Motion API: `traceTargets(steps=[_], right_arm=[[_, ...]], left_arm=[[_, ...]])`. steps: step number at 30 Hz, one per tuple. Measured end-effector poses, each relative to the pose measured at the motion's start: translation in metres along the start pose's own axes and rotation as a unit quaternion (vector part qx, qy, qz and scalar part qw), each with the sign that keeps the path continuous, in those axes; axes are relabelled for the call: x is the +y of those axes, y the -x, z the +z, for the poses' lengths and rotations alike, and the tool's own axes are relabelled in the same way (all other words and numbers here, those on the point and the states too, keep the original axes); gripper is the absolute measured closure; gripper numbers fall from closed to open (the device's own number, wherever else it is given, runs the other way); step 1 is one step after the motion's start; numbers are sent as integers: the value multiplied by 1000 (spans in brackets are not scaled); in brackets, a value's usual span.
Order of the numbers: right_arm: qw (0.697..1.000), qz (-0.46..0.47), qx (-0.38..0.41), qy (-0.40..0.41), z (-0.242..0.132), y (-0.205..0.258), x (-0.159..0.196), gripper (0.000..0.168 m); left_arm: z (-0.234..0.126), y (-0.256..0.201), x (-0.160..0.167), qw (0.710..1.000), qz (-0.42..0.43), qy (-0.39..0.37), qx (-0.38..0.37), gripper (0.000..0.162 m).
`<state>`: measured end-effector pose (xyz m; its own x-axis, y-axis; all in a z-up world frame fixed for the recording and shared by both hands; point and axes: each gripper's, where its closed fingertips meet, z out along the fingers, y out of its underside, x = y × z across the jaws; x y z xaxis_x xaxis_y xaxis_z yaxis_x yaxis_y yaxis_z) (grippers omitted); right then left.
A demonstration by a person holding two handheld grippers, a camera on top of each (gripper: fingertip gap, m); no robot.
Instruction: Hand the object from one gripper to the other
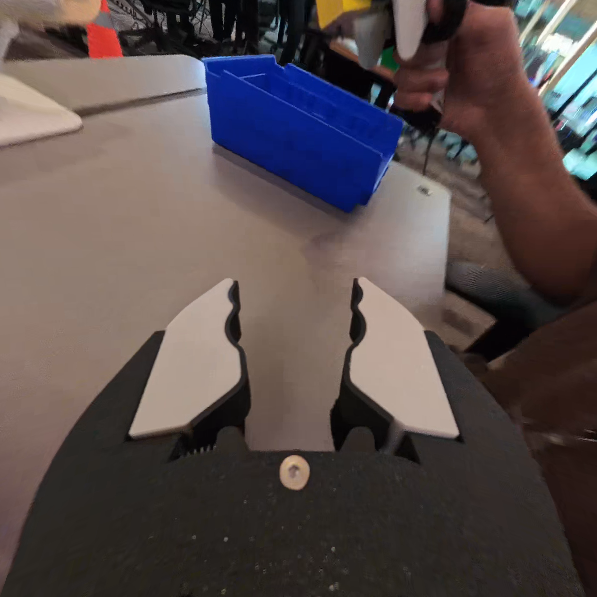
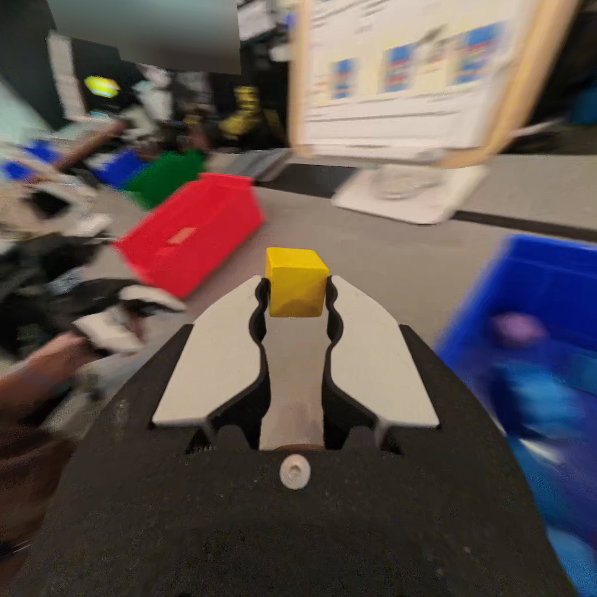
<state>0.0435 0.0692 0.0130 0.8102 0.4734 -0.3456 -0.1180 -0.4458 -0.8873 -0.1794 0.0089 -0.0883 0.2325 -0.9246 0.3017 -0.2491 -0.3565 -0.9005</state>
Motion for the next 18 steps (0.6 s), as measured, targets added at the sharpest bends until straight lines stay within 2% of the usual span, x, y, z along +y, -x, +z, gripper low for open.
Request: traceTargets(steps=[2,4,5,8,13,18], right_arm=[[989,-33,132,51,-32,-67,-3,134],[956,-44,246,152,-58,-130,19,134],[939,-34,277,202,-65,-153,35,134],[912,2,285,296,-62,-188,74,134],[861,10,277,427,-48,-215,121,134],[829,1,268,490,-32,-224,144,134]], left_arm=[[-9,-7,13,999,-44,-26,5,97],[-13,-8,20,997,-57,-47,0,101],[-13,-8,21,998,-54,-43,-4,100],[-14,-9,20,1000,-17,-25,-8,98],[-14,-10,24,998,-56,-24,24,102],[-18,-5,24,998,-57,-27,17,102]])
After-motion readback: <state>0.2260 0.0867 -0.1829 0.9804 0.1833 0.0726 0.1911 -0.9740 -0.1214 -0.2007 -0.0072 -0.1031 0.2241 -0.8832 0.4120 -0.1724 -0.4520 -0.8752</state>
